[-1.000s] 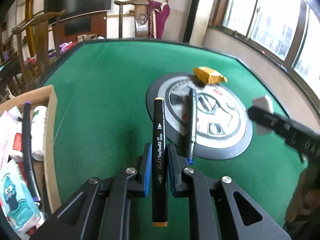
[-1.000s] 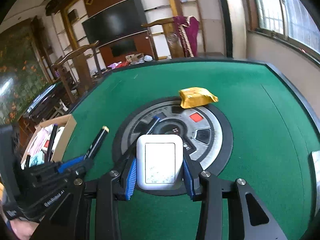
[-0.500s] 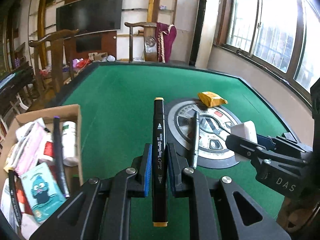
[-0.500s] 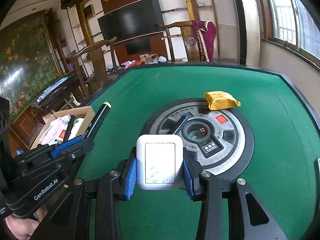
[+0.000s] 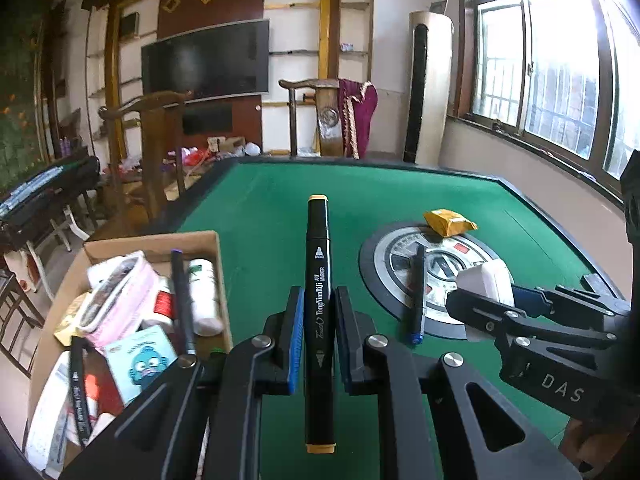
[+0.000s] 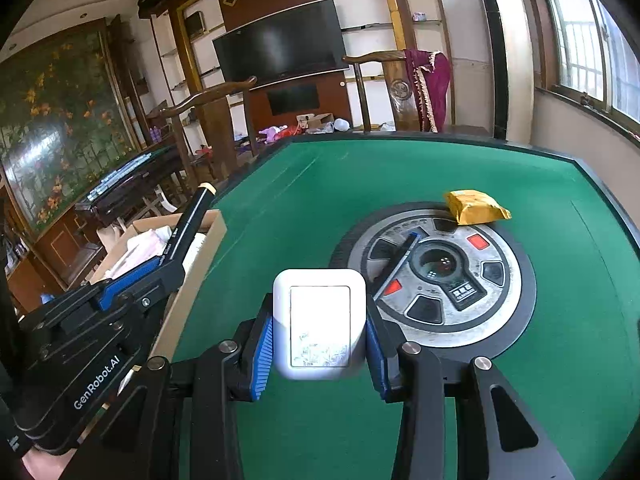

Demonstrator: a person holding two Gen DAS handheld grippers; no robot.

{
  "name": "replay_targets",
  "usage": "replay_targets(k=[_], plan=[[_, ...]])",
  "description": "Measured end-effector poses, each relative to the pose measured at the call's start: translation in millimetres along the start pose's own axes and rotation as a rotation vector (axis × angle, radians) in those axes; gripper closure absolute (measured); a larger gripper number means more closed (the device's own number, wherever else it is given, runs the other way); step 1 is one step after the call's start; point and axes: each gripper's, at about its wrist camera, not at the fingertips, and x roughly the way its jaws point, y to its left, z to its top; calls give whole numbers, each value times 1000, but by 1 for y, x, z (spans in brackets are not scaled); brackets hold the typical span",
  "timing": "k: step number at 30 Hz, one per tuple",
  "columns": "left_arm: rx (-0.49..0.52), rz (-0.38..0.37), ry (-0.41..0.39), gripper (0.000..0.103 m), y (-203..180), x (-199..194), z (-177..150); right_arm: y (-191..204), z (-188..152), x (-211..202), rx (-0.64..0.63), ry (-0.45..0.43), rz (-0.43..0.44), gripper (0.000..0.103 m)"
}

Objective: Organize objects
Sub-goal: 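Carry the black marker and white device toward the cardboard tray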

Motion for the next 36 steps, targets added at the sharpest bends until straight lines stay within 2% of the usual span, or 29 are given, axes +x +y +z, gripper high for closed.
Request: replay_targets(k=[7,20,36], plan=[[-23,27,-53,89,14,-19,-2,19,0,2,4,-5,26,59],[-83,60,-104,89,48,-48,-10,66,-2,17,-29,9,71,59],[-122,130,-94,89,98,-68,-24,123,-6,34,-75,26,124,59]])
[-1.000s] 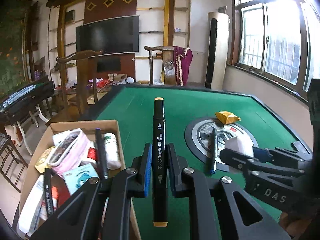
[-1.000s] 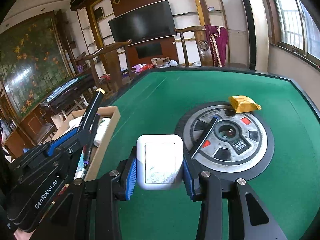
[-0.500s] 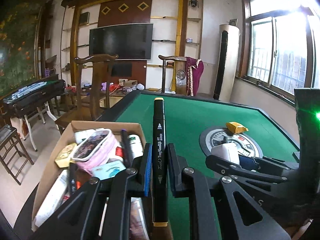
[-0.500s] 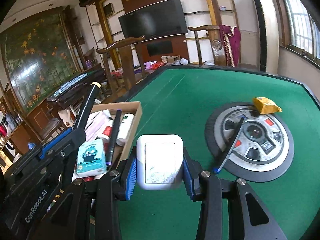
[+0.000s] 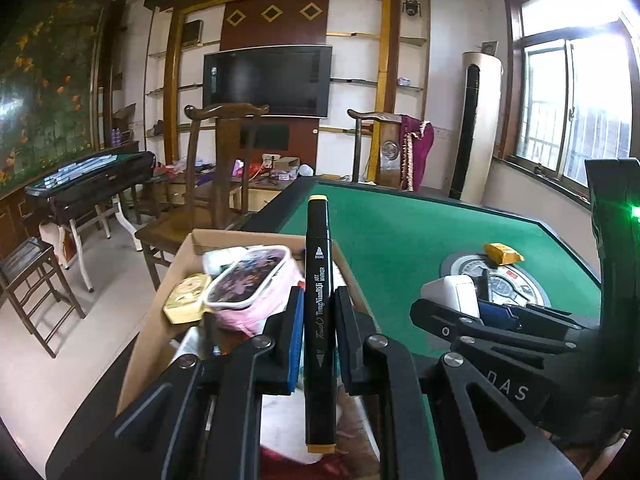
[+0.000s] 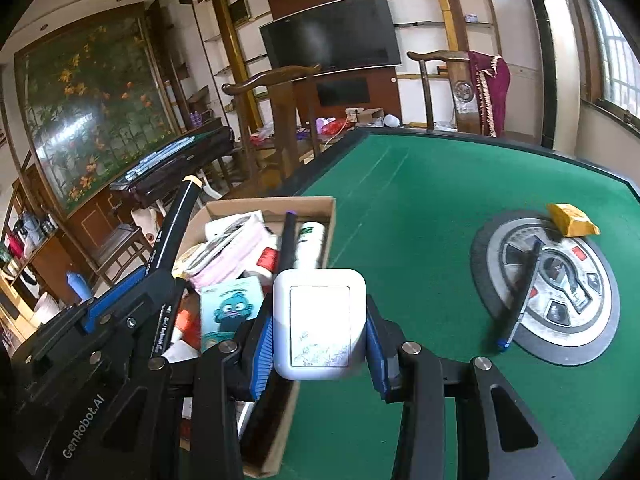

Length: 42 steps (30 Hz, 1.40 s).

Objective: Organize objects
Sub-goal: 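Carry the black marker and white device toward the cardboard tray, then lower the marker and white device into the tray and open both grippers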

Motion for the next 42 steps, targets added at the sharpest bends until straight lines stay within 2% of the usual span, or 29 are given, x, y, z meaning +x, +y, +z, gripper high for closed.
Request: replay_targets(k=[10,23,35,42], plan=[[-34,38,33,88,32,2,-9,26,-3,18,-35,27,13,59],[-113,33,99,88,72,16,-18,42,-2,42,-81,57,1,59],[-167,-11,176,88,85,36,-23,52,6,74,-115,94,-14,59],[-179,-10,193,88,86,40,-25,59,13,89,-132,144,-12,59]])
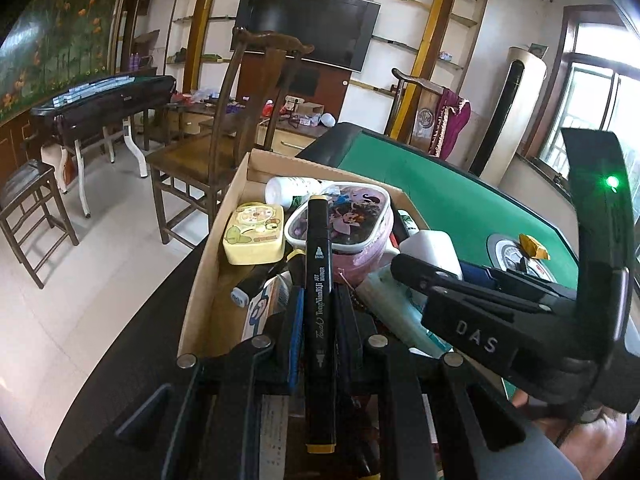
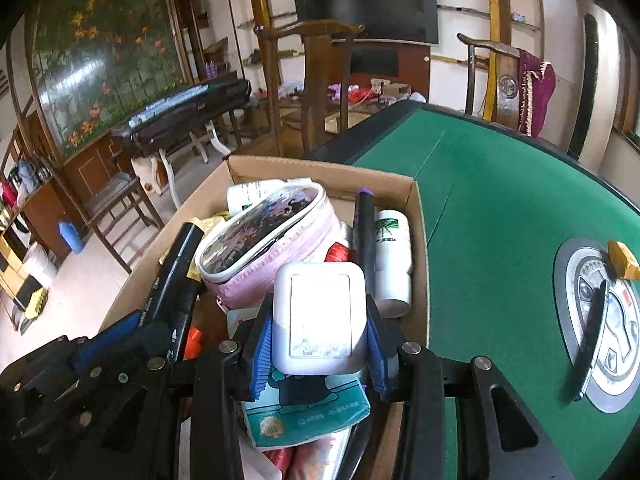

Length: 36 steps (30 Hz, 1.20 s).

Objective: Organize objects
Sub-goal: 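Lower the marker and white device into the tray and open both grippers, then move both grippers back over the turntable of items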

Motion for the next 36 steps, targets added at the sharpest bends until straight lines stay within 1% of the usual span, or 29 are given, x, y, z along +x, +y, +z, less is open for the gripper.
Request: replay_targets(k=[1,3,4,5,6,7,9,12,15,18,21,24,28,31,34,36], plan=[[1,1,0,88,0,0,0,1,1,1,3,5,6,59],[7,7,5,88,1,1,-1,5,5,7,-24,44,10,58],[7,10,3,88,1,1,-1,7,5,7,-32,47,9,57],[2,13,2,88,2,0,-1,8,5,7,-35,44,13,51],[1,14,4,85,2,0,-1,9,5,6,-40,44,18,45],[6,15,8,83,2,1,-1,9,4,4,-40,40,12,44],[10,28,-1,75,2,-3,-1,6,4,-1,-31,29,19,39],[6,32,-13,66,2,-9,-1,-1,4,-15,-13,3,36,36],[7,40,-28,66,0,-17,-1,-6,1,-33,-6,-33,44,35],[23,50,-54,66,-8,-29,1,-20,-3,-56,13,-75,62,35],[49,50,-87,66,-24,-43,5,-46,-14,-81,39,-106,63,34],[92,35,-106,66,-47,-53,7,-78,-25,-102,69,-127,27,31],[157,9,-99,66,-84,-55,6,-133,-45,-126,145,-140,-21,31],[224,-25,-70,65,-121,-47,-1,-181,-60,-140,218,-143,-62,31],[284,-104,-9,65,-161,-30,-5,-226,-69,-156,288,-157,-95,31],[323,-192,64,65,-193,-10,-4,-250,-71,-168,333,-178,-111,31]])
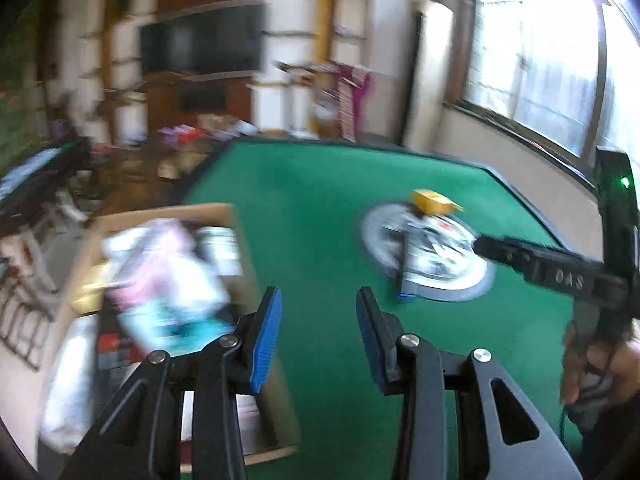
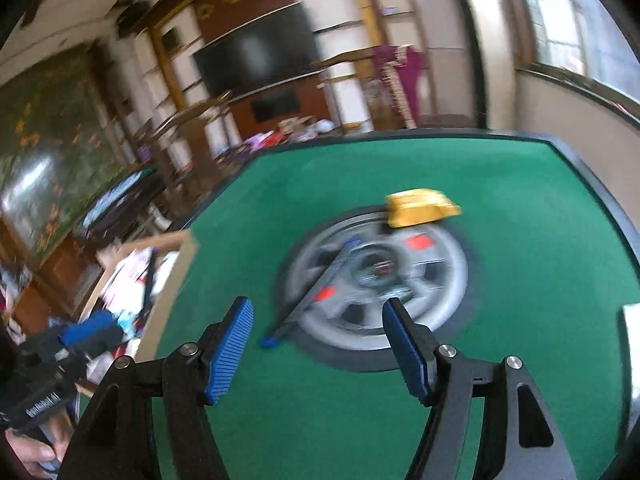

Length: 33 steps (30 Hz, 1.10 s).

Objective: Organize objects
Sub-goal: 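Move both grippers back over the turntable of items, then grasp a black marker with the left gripper while the right grasps the yellow crackers pack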

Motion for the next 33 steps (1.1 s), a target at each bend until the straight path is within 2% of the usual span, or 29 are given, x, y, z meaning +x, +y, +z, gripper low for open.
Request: replay_targets(k=[4,7,8,9,14,17,23,26,28,30,33], plan=[[69,-123,124,65,-42,60,25,-44,9,-17,97,-40,-20,31],[97,-140,213,66,-63,107,41,-65,12,-23,165,-57,-14,31],[111,-151,245,70,-71,121,43,-69,13,-25,183,-60,-9,31],[118,-150,258,73,-75,129,43,-73,14,-27,191,-66,-8,31],[145,-73,332,75,-91,179,47,-86,16,-29,226,-75,-11,31],[133,-50,348,89,-85,194,45,-87,16,-31,226,-83,-23,31],[81,-37,317,89,-64,164,20,-91,18,-15,194,-49,-45,31],[80,-22,291,89,-51,140,3,-92,31,3,147,-22,-86,24],[88,-22,264,89,-49,135,-3,-94,44,21,115,8,-92,23],[93,-25,255,89,-48,136,-4,-91,59,45,69,69,-90,17],[106,-26,244,89,-50,137,-5,-89,77,80,30,134,-114,16]])
